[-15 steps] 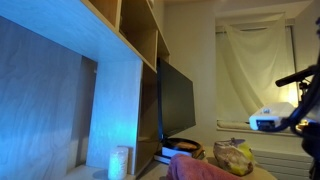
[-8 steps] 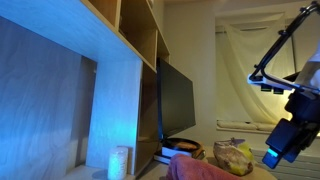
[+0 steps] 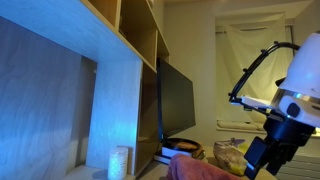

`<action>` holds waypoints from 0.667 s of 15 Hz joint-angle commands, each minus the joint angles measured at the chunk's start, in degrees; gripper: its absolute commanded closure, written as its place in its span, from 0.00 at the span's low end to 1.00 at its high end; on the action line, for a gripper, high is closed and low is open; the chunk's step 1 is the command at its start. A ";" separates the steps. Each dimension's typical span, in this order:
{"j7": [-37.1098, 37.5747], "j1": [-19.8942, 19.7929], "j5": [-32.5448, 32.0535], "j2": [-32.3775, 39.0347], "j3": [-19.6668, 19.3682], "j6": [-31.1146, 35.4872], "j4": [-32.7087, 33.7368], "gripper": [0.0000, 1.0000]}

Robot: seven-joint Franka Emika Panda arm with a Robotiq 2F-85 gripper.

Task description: Slide the bag to the right, move the two nail polish bottles on the table to the right, pull the peach towel forward and put the two nail polish bottles on the towel

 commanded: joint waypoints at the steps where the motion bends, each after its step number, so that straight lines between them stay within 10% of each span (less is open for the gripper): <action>1: -1.91 -3.51 1.84 6.66 1.58 2.22 6.22 0.00; 10: -10.07 -5.47 0.37 17.01 0.59 -5.04 15.80 0.00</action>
